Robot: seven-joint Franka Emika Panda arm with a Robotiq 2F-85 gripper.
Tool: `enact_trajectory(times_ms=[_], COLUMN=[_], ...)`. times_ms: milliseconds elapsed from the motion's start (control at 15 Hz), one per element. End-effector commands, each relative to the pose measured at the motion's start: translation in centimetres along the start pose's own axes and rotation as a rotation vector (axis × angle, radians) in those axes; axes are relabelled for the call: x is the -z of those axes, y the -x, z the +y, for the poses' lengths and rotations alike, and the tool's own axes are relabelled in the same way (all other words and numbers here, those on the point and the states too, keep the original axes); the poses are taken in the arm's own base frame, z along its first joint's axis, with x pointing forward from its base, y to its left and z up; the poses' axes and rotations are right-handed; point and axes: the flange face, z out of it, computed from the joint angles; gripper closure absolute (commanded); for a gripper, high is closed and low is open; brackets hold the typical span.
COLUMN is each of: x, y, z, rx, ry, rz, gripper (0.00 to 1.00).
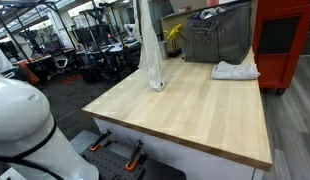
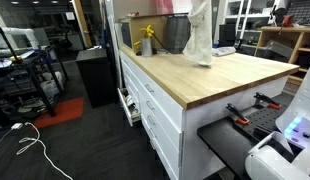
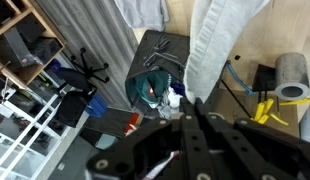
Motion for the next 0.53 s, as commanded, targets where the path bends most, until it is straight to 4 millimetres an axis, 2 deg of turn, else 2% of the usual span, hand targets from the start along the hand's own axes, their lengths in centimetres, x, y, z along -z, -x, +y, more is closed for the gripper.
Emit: enact_trajectory(times_ms=[0,200,467], x=[1.1,1.8,1.2], y=[-0.9,-1.3,-1.3], z=[2.6,4.3,5.9], rx=[0.008,0.002,-0.004], ry=[-0.003,0.019,0.051], rz=[0.024,0.039,0.025], gripper=[0.99,0.99,0.99])
